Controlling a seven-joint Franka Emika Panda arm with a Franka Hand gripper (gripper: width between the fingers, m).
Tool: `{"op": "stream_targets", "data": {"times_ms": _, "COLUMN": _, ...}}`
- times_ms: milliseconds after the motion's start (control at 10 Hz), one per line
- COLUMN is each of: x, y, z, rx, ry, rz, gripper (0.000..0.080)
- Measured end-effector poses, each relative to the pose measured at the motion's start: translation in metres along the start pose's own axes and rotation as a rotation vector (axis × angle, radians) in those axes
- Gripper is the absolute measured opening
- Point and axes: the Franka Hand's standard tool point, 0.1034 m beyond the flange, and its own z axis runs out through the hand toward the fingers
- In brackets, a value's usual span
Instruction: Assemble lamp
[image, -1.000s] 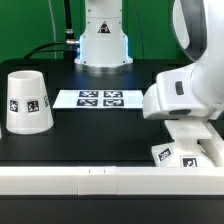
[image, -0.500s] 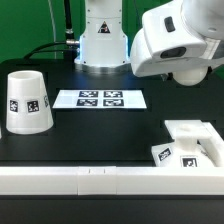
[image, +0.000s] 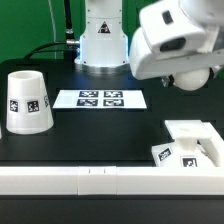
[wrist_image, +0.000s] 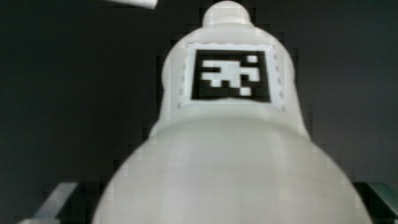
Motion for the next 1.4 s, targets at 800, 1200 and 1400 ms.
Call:
{"op": "stream_targets", "data": {"times_ms": 800, "x": 0.020, "y": 0.019, "z": -0.051, "rx": -0.066, "ry": 0.565, "rz": -0.035, "gripper": 0.0577}}
{"op": "stream_targets", "data": {"times_ms": 1200, "x": 0.037, "y": 0.015, "z": -0.065, "rx": -0.096, "ry": 0.813, "rz": -0.057, "gripper": 0.0577}}
{"op": "stream_targets", "data": {"times_ms": 1400, "x": 0.037, "y": 0.018, "z": -0.062, "rx": -0.109, "ry": 0.913, "rz": -0.055, "gripper": 0.0577}}
